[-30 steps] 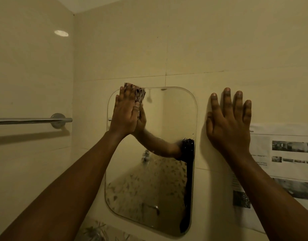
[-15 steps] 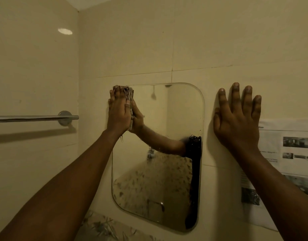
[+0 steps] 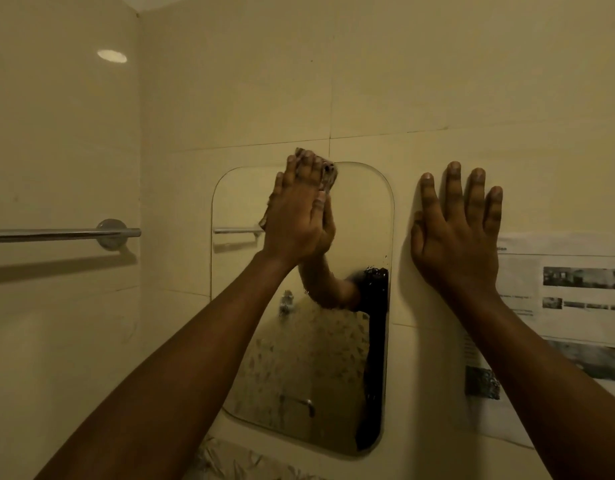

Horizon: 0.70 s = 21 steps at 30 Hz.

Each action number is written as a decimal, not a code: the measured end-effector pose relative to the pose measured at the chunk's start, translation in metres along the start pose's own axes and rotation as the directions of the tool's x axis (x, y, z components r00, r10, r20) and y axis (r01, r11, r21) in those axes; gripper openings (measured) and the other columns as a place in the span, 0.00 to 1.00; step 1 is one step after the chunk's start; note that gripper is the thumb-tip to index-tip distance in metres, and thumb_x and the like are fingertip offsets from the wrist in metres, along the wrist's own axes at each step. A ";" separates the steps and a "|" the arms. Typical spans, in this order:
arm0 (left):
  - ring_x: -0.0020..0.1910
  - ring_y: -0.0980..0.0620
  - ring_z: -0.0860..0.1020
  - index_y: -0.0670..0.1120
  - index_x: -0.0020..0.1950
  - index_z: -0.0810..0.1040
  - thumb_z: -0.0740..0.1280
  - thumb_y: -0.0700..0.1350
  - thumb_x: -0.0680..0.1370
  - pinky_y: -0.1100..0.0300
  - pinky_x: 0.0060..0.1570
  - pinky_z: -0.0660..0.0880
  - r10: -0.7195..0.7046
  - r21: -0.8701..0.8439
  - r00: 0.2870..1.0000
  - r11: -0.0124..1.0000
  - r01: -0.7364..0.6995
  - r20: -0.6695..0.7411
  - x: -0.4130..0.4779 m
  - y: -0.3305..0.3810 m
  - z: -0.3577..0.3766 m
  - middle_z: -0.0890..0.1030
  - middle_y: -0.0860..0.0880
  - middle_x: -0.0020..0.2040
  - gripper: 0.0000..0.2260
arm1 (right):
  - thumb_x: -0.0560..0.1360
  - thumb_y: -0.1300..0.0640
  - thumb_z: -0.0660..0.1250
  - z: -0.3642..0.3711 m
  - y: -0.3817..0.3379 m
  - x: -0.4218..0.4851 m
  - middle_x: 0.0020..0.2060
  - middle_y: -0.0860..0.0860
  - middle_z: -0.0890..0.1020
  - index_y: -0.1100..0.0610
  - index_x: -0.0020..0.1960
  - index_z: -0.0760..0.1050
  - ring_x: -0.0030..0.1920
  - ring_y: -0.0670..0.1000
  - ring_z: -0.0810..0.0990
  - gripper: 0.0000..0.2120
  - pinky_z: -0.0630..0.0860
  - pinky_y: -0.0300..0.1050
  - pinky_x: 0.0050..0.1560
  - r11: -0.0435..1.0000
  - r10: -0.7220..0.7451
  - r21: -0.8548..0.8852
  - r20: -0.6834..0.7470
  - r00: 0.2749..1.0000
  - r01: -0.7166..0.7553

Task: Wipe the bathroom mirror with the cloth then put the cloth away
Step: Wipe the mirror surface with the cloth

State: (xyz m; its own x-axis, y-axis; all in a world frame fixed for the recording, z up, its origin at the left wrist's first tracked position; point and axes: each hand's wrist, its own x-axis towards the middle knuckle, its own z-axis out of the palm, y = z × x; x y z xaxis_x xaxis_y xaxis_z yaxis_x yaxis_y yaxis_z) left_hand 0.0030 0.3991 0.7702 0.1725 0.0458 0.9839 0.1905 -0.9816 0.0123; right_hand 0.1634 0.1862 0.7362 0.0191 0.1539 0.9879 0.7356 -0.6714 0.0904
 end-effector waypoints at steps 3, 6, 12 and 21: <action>0.88 0.47 0.47 0.45 0.87 0.56 0.53 0.49 0.86 0.51 0.86 0.42 0.144 0.025 0.987 0.989 -0.146 0.073 -0.002 0.023 0.003 0.54 0.46 0.88 0.29 | 0.87 0.45 0.48 0.000 0.000 0.000 0.87 0.61 0.47 0.54 0.88 0.49 0.86 0.66 0.43 0.32 0.46 0.70 0.84 1.000 -0.004 0.006 -0.004 1.000 0.004; 0.88 0.45 0.48 0.45 0.87 0.56 0.55 0.48 0.86 0.48 0.86 0.45 0.195 0.070 0.972 0.976 -0.206 0.134 -0.002 0.036 0.004 0.54 0.45 0.88 0.29 | 0.87 0.44 0.47 0.002 0.000 0.001 0.87 0.61 0.48 0.54 0.88 0.49 0.86 0.66 0.44 0.32 0.45 0.70 0.84 1.000 -0.005 -0.003 -0.001 1.000 0.005; 0.88 0.45 0.49 0.45 0.87 0.56 0.56 0.48 0.86 0.48 0.86 0.45 0.269 0.130 0.947 0.947 -0.293 0.178 -0.008 0.036 0.002 0.55 0.45 0.88 0.29 | 0.87 0.41 0.48 0.003 0.002 -0.002 0.87 0.60 0.53 0.50 0.88 0.51 0.86 0.66 0.47 0.32 0.47 0.70 0.84 0.984 -0.178 -0.022 0.025 0.984 0.179; 0.88 0.48 0.45 0.47 0.88 0.54 0.59 0.57 0.85 0.48 0.87 0.44 0.288 0.110 0.930 0.942 -0.318 0.229 -0.034 0.042 0.009 0.52 0.47 0.88 0.33 | 0.88 0.39 0.48 0.002 0.002 -0.001 0.87 0.59 0.53 0.44 0.88 0.48 0.86 0.67 0.48 0.31 0.46 0.69 0.84 0.971 -0.234 -0.050 0.026 0.972 0.235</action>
State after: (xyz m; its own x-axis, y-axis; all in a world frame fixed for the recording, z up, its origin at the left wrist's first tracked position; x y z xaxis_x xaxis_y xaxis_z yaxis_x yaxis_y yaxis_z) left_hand 0.0137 0.3579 0.7355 0.4362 -0.1975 0.8779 0.2307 -0.9185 -0.3212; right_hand 0.1662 0.1864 0.7356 -0.1365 0.3255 0.9356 0.6848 -0.6514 0.3266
